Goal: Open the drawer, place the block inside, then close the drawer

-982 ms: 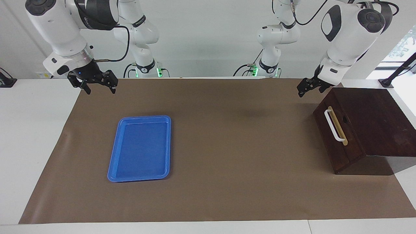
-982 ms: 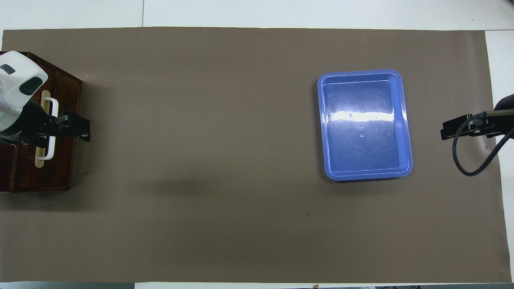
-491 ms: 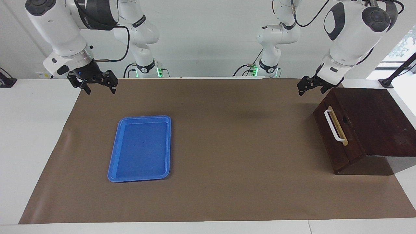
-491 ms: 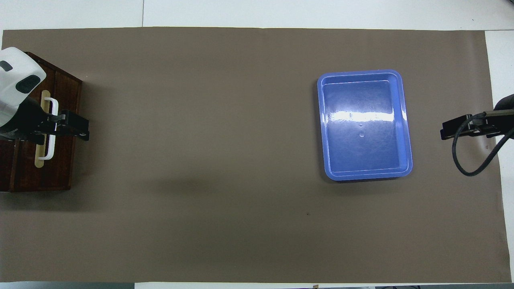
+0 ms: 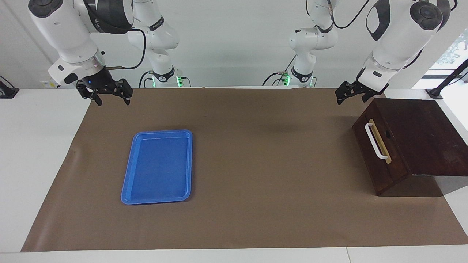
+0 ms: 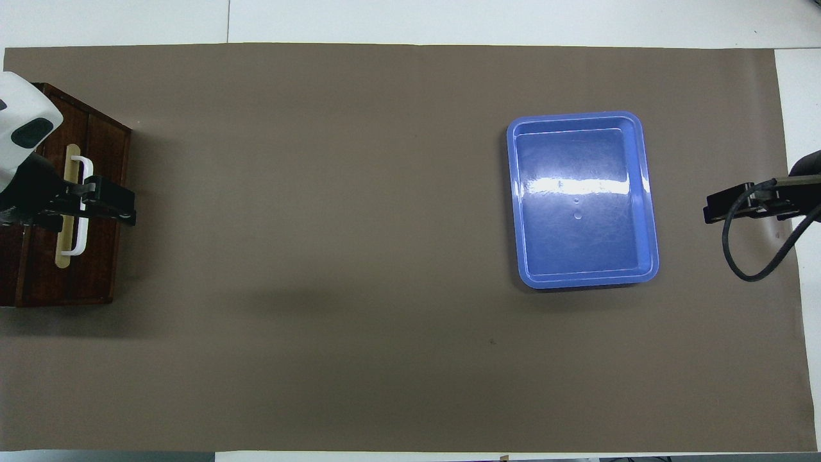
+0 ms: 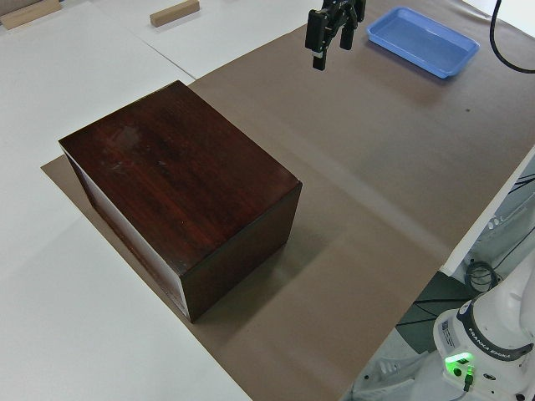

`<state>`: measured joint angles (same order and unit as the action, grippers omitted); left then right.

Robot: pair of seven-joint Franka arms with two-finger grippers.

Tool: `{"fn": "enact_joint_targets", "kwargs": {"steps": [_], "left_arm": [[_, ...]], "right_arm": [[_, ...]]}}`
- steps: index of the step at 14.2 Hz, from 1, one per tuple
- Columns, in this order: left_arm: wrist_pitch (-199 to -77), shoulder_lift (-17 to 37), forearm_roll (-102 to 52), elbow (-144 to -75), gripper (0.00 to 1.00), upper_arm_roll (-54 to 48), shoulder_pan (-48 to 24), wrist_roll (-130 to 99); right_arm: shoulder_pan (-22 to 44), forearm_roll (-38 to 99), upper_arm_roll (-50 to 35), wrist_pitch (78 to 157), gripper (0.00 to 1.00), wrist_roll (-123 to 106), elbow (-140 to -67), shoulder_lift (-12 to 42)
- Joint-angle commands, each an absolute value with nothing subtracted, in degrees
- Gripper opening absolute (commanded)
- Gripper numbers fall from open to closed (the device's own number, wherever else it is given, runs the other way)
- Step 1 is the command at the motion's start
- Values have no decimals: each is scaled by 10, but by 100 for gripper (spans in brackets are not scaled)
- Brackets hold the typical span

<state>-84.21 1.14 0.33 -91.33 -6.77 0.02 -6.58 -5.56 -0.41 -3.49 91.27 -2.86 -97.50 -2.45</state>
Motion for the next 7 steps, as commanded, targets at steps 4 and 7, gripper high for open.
{"fn": "enact_joint_targets", "kwargs": {"steps": [4,7], "left_arm": [[-836,8,-6,-909,100,-49,7,-39],[-836,-1,-6,-923,100,-49,5,-38]], "right_arm": [[-62,-12,-40,908,100,-31,-973,-27],[-62,-12,-40,908,100,-31,-973,-27]]}}
